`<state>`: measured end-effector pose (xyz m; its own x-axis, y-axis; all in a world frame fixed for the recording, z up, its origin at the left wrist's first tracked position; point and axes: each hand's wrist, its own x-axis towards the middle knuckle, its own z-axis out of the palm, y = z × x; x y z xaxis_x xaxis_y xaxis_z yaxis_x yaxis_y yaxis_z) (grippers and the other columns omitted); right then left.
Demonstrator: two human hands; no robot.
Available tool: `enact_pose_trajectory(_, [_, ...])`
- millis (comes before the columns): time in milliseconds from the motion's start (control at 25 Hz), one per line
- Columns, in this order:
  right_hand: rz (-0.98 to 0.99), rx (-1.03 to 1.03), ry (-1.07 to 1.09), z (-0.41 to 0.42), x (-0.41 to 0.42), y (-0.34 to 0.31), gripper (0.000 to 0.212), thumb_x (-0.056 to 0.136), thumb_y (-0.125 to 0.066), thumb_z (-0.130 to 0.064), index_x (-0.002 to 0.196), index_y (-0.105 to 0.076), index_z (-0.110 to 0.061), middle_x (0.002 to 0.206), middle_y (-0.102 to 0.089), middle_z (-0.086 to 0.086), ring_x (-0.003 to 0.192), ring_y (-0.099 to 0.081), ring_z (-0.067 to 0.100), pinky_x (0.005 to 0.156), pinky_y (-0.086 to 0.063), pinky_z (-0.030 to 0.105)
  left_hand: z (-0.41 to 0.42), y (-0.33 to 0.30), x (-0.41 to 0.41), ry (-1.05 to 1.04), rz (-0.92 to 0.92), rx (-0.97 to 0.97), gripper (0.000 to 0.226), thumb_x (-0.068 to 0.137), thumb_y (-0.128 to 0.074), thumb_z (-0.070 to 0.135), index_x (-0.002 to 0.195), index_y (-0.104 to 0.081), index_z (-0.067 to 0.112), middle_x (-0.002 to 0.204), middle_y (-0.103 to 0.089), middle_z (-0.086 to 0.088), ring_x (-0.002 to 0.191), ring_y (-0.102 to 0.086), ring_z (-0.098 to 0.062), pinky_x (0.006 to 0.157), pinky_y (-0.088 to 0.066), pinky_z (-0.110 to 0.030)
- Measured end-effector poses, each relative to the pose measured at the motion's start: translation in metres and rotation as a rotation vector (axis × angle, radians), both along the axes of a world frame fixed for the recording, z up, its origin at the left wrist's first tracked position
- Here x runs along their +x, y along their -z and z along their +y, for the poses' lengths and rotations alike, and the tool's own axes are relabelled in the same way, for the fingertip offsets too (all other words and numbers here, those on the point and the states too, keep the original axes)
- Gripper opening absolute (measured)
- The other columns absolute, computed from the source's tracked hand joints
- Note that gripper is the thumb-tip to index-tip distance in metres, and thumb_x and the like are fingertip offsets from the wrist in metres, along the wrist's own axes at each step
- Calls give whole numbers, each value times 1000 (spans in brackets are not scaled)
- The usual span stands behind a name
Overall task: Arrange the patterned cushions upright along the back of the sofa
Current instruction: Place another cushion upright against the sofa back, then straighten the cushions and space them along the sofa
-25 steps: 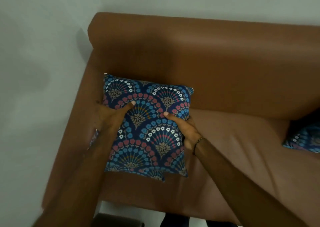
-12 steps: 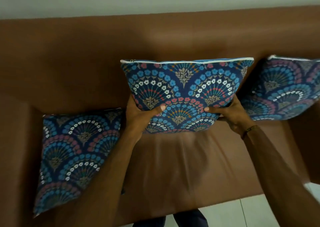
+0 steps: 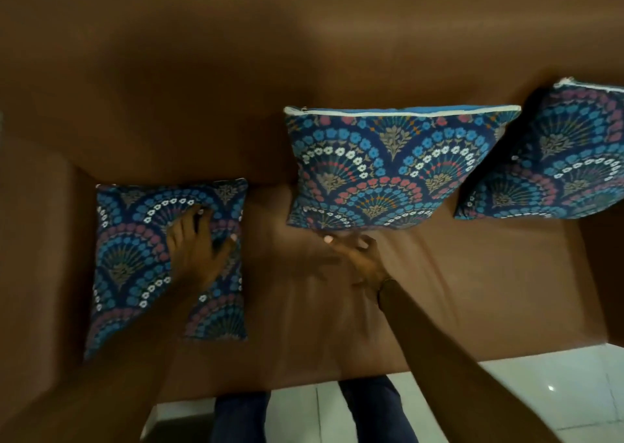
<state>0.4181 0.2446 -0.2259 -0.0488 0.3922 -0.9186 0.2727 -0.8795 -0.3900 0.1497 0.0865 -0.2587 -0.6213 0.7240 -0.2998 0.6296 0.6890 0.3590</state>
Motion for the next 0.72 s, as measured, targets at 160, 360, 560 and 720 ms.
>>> enact_pose_trajectory(160, [387,-358,-261,-63,-118,-4,81,97,-80,-34,163,-38,-14,155,-55,24,131,-67,30,119,-39,19,-55,3,-68,-284,-56,-28,110,82,-62,79,163,-28,13,172,-23,-19,158,-21,-44,126,-18,-67])
enact_pose_trajectory(360, [312,-133,-590,-107,-224,17,34,101,-74,-29,133,-64,-23,151,-65,6,115,-70,23,108,-52,42,-88,18,-130,-752,-362,-22,155,42,-79,94,166,-20,21,171,-32,-10,156,-33,-37,125,-31,-63])
enact_pose_trajectory(560, [225,284,-382,-114,-225,16,48,78,-92,5,116,-73,-17,117,-82,5,111,-80,28,84,-69,45,-96,14,-151,-722,-544,321,140,33,-94,81,152,-43,26,150,-59,1,136,-60,-21,112,-54,-48])
enact_pose_trajectory(720, [213,680,-381,-84,-242,19,90,65,-97,14,141,-54,-10,135,-73,11,120,-76,20,91,-67,38,-74,-11,-172,-473,-441,636,143,48,-102,58,160,-25,15,161,-42,-9,152,-43,-23,122,-43,-46])
